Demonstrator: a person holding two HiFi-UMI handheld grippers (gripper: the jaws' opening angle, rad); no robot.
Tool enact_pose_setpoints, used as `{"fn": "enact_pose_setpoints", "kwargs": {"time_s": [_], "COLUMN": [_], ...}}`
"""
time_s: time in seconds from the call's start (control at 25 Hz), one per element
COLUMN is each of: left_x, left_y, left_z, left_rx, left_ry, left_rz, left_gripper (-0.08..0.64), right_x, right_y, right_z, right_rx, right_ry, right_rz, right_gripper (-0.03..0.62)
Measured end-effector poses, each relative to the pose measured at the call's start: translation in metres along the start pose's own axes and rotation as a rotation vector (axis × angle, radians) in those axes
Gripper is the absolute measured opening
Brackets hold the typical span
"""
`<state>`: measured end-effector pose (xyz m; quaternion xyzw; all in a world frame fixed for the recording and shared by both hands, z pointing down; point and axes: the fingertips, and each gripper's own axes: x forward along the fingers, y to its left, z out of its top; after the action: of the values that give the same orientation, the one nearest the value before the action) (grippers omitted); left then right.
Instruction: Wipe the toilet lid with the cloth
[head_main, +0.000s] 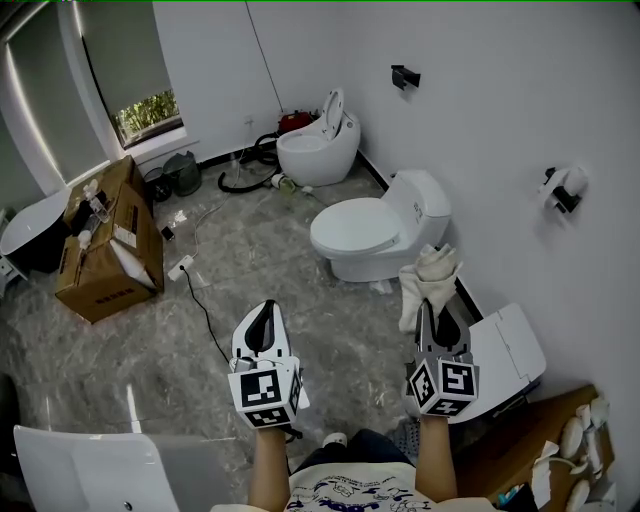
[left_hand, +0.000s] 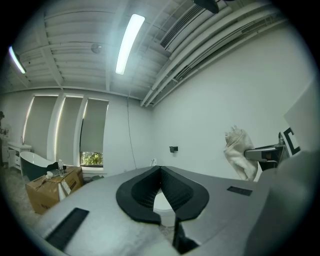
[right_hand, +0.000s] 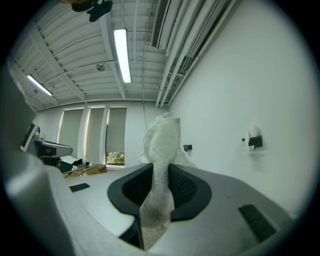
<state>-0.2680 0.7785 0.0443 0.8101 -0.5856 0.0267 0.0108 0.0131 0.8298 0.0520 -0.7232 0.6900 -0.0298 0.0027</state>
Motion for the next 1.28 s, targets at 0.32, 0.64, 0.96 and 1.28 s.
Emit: {"fn": "enact_pose_setpoints", "kwargs": {"time_s": [0.32, 0.64, 0.96, 1.28], "left_x": [0.029, 0.082, 0.181, 0.311], "left_y": [0.009, 0.013, 0.018, 0.008], "left_z": [-0.012, -0.033, -0.022, 0.002], "left_rx": [-0.002, -0.017, 0.0, 0.005], "left_ry": [0.027, 0.065, 0.058, 0.044], "left_rz": [0.007, 0.032, 0.073, 0.083], "left_gripper": [0.003, 0.003, 0.003, 0.003], "right_x": [0.027, 0.084, 0.192, 0.322], "right_y": [0.0, -0.015, -0.041, -0.081], "right_z": [-0.02, -0.031, -0.024, 0.0], "right_rx": [0.01, 0.011, 0.028, 0.032], "right_ry": [0.043, 0.067, 0.048, 0.03], "right_rz": [0.003, 0.02, 0.052, 0.085], "right_gripper": [0.084, 0.084, 0.084, 0.084]}}
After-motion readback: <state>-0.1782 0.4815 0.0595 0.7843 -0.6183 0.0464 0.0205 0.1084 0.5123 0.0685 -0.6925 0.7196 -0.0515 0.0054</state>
